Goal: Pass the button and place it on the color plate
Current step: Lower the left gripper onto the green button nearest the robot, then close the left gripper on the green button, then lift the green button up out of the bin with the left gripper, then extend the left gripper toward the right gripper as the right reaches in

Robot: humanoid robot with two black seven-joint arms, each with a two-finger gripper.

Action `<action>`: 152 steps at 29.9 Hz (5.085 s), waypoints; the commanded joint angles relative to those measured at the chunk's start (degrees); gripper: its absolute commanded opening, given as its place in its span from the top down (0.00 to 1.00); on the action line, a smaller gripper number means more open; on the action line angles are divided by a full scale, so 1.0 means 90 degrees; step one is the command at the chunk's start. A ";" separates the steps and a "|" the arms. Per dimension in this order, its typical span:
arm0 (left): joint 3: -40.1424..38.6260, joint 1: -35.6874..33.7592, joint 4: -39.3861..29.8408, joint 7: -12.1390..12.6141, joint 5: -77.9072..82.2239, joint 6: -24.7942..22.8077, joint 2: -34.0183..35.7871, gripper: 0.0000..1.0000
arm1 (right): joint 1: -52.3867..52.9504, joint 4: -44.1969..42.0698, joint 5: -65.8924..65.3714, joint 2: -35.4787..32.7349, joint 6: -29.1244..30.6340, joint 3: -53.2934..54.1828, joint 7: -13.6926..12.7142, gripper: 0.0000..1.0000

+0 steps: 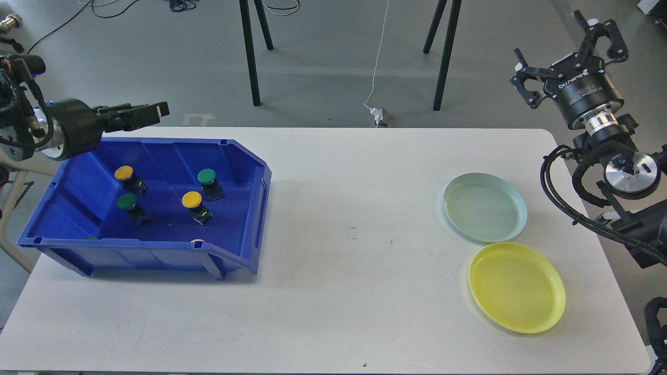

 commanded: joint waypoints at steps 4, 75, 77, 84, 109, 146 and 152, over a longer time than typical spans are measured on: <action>0.0544 0.0110 0.0964 -0.0285 0.0577 0.0044 -0.0077 0.15 | -0.0010 -0.0002 0.0000 0.0026 -0.0001 -0.0010 -0.0001 0.00; 0.2049 -0.0816 0.2892 -0.1466 -0.0309 -0.0081 -0.0655 0.67 | -0.0069 -0.0041 -0.0039 -0.0042 -0.0001 -0.0010 -0.0001 0.00; 0.2049 -0.1002 0.2608 -0.1554 -0.0710 -0.0403 -0.0323 0.70 | -0.0049 -0.0050 -0.0068 -0.0042 -0.0001 -0.0020 -0.0001 0.00; 0.1854 -0.1608 0.1261 -0.1769 -0.1044 -0.0835 0.0879 0.73 | 0.0068 -0.0031 -0.0078 -0.0121 -0.0001 -0.0030 -0.0010 0.00; 0.0174 -0.2302 -0.0333 -0.0901 -0.1288 -0.0786 -0.1766 0.89 | -0.0586 0.2682 -0.0876 -0.0228 -0.0006 -0.1132 -0.0010 0.00; 0.0135 -0.2263 -0.0011 -0.0578 -0.1611 -0.0503 -0.2597 0.89 | -0.0059 0.2391 -0.2070 0.1569 -0.0456 -0.1553 0.0224 0.49; 0.0135 -0.2263 -0.0011 -0.0578 -0.1601 -0.0503 -0.2597 0.89 | -0.0059 0.2391 -0.2070 0.1588 -0.0455 -0.1553 0.0214 0.73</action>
